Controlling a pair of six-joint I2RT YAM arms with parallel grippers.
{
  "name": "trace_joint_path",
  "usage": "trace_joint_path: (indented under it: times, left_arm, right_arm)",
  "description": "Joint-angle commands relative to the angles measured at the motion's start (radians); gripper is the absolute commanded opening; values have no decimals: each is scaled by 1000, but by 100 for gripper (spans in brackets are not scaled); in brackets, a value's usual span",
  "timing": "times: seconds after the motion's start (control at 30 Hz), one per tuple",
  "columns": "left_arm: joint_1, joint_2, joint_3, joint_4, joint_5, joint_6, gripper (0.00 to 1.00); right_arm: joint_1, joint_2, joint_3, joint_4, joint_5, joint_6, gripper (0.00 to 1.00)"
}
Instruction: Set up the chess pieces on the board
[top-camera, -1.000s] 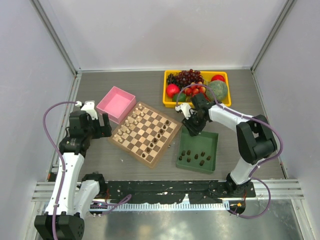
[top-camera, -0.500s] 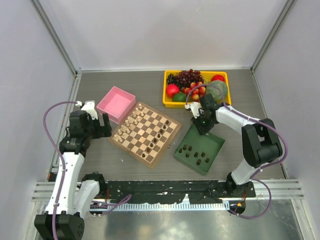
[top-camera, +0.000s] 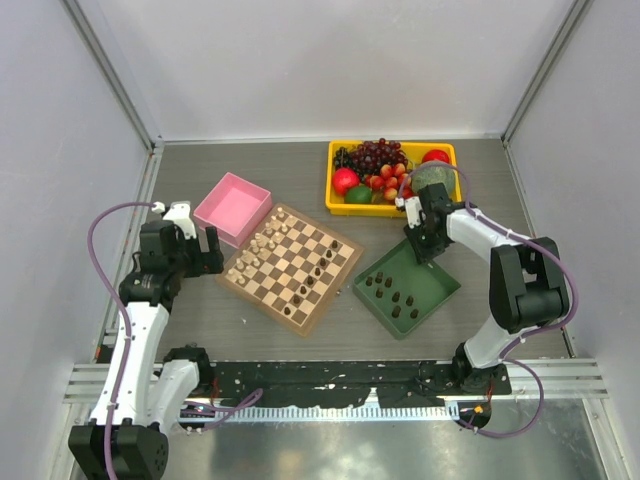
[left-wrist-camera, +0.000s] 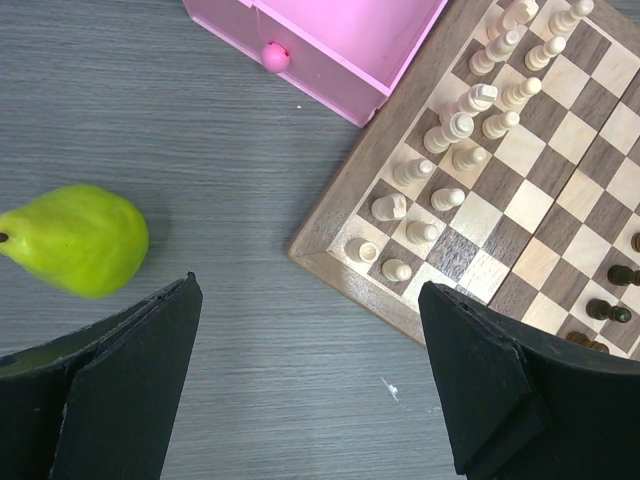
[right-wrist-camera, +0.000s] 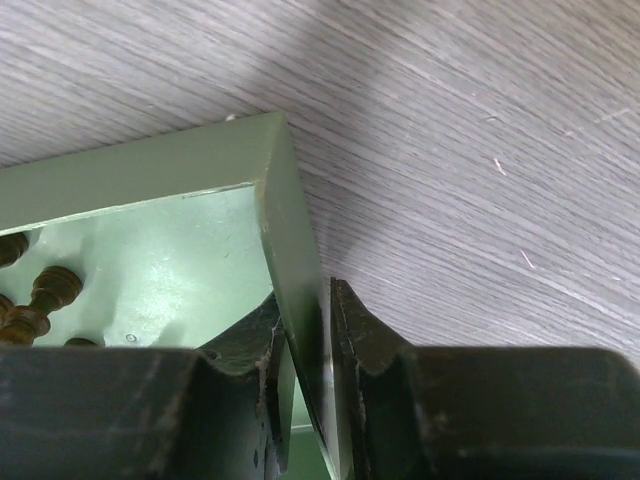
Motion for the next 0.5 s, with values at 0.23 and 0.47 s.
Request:
trace_joint_path:
  times: [0.23,0.47]
  left_arm:
    - [0,5,9,26,17,13,99]
    - [0,8,10,24,19,10,99]
  right_arm:
    - [-84,-93,-21,38,142,148,23]
    - [-104,-84,-44,45,177,231,23]
